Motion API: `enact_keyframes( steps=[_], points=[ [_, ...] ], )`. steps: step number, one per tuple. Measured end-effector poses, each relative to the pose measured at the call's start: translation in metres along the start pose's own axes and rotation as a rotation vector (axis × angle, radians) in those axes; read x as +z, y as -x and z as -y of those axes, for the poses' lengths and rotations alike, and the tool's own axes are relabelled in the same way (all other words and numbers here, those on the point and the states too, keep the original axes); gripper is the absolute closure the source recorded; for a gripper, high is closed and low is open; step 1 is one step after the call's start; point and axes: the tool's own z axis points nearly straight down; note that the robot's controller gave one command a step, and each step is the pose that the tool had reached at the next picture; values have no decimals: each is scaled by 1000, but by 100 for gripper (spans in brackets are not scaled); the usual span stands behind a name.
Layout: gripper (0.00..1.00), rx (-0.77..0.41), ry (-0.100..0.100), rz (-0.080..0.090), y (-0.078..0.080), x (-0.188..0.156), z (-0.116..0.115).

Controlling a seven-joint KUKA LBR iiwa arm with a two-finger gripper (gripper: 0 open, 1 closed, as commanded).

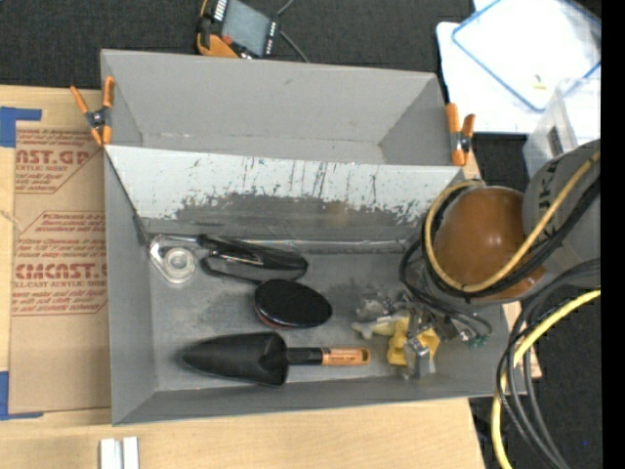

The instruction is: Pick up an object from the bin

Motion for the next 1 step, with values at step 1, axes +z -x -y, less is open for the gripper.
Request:
enact_keyframes(
  steps=[1],
  points=[
    [100, -68, 1, 0, -11, -1, 15]
  ],
)
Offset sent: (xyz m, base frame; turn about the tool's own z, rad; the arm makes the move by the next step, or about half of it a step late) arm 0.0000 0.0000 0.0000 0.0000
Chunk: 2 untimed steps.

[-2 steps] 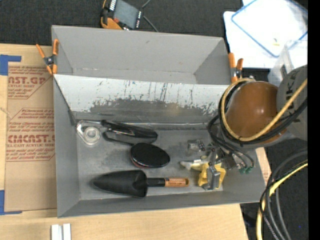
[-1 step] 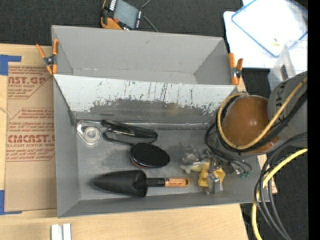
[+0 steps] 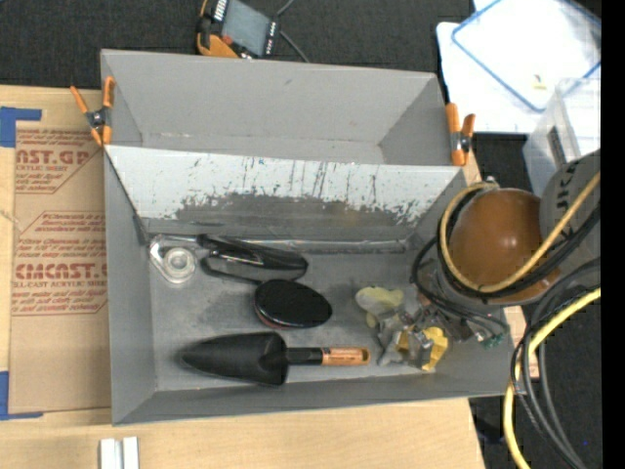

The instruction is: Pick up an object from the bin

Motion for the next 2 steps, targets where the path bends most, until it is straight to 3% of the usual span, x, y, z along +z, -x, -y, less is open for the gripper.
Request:
enact_keyframes(
  steps=[1, 2],
  points=[
    [100, 0, 0, 0, 0, 0, 0],
    [0, 10, 16, 10, -11, 7, 15]
  ],
)
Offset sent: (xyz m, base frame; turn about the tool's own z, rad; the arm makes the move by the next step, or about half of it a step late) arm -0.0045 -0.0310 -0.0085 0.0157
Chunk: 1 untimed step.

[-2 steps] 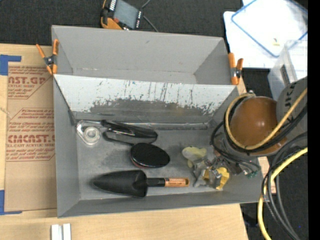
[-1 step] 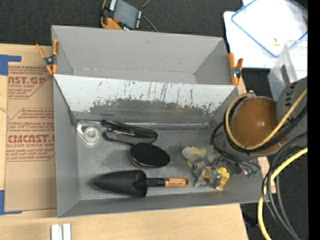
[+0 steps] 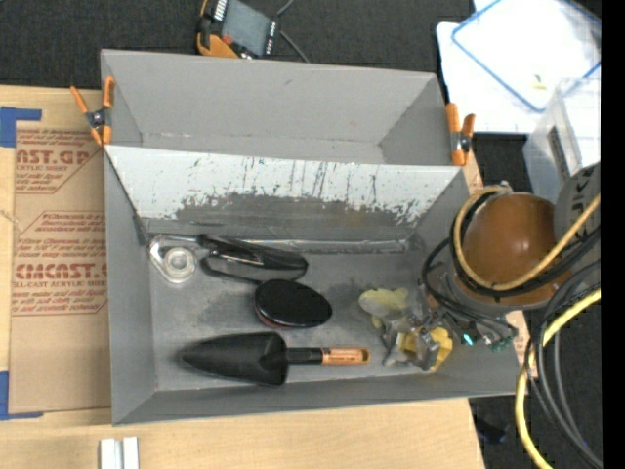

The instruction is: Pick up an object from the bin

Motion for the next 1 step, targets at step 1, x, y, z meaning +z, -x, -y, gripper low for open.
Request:
enact_keyframes(
  steps=[1],
  points=[
    [0, 0, 0, 0, 0, 0, 0]
  ],
)
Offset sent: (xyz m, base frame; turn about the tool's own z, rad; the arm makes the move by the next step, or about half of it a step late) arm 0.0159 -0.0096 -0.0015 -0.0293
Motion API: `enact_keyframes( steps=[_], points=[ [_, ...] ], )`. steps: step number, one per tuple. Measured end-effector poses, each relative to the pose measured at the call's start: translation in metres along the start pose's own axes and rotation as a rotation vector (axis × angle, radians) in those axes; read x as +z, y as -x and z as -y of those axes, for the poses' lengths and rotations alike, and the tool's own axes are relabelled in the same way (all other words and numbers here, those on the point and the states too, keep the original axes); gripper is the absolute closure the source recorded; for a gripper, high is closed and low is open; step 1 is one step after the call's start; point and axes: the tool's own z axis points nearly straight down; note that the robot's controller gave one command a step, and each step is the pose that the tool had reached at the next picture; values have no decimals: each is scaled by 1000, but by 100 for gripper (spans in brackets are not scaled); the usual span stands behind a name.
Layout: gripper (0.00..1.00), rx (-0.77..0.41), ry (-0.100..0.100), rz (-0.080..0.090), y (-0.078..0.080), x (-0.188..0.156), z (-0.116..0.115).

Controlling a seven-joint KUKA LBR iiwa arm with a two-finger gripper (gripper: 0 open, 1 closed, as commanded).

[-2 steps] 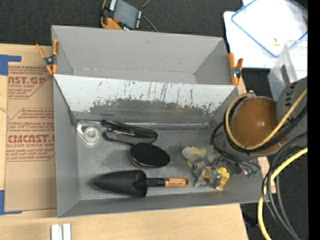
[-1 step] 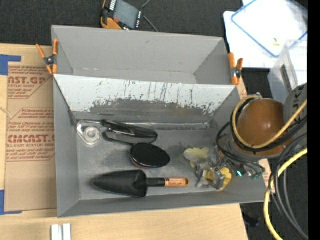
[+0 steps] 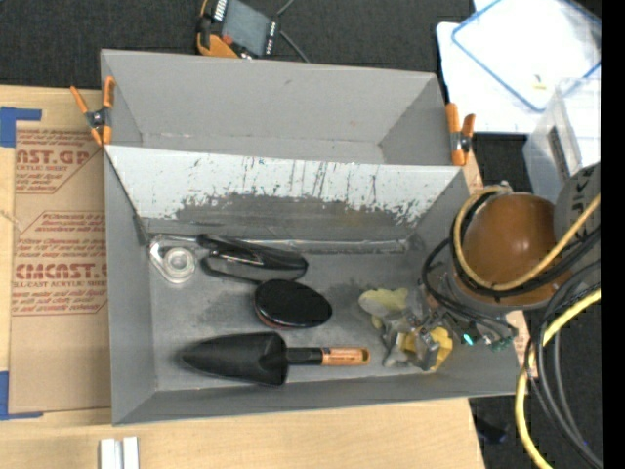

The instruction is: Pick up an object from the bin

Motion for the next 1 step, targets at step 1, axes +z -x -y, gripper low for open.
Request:
enact_keyframes(
  steps=[1],
  points=[
    [100, -33, 10, 5, 15, 1, 9]
  ],
)
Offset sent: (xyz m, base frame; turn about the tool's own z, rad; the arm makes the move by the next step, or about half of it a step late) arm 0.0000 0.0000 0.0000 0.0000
